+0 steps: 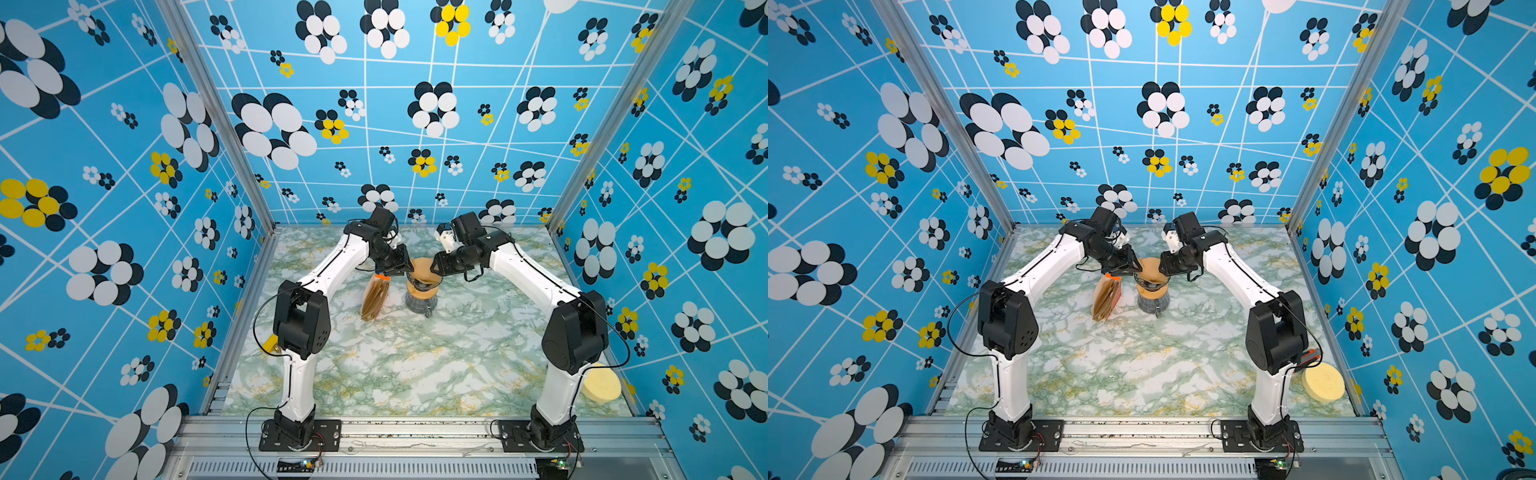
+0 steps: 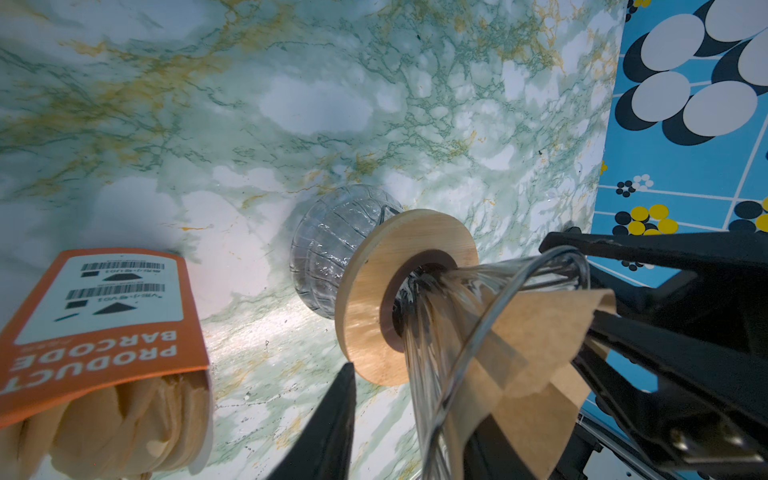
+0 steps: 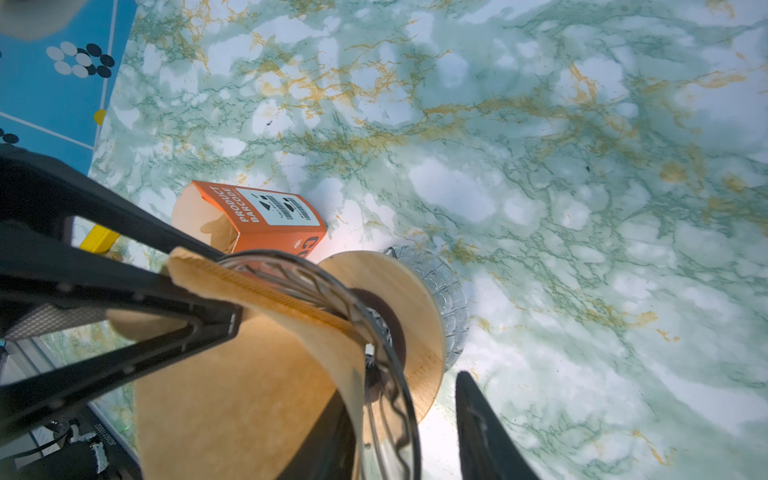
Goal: Place the coffee filter in the dripper
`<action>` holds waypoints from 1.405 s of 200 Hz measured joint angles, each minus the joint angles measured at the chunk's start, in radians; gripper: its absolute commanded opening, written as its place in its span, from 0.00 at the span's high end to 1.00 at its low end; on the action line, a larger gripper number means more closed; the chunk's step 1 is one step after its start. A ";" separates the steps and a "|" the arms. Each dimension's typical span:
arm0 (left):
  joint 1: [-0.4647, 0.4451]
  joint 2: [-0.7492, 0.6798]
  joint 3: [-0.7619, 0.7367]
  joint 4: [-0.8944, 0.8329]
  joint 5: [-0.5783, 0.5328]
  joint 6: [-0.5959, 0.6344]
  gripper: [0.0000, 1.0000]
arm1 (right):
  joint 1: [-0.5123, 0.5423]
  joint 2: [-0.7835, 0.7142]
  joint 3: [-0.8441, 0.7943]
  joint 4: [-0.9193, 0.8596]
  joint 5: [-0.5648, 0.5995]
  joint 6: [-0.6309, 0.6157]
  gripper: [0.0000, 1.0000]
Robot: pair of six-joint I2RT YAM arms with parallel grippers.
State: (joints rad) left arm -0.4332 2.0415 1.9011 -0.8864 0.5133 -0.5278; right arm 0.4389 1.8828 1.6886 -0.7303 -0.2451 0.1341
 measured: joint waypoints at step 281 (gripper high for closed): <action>0.000 0.031 0.057 -0.025 0.019 0.023 0.59 | 0.042 -0.002 -0.007 -0.026 -0.001 0.004 0.37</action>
State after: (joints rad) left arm -0.4332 2.0720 1.9583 -0.9115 0.5327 -0.5049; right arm 0.4805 1.8805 1.6814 -0.7567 -0.2462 0.1379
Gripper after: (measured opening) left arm 0.411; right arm 0.627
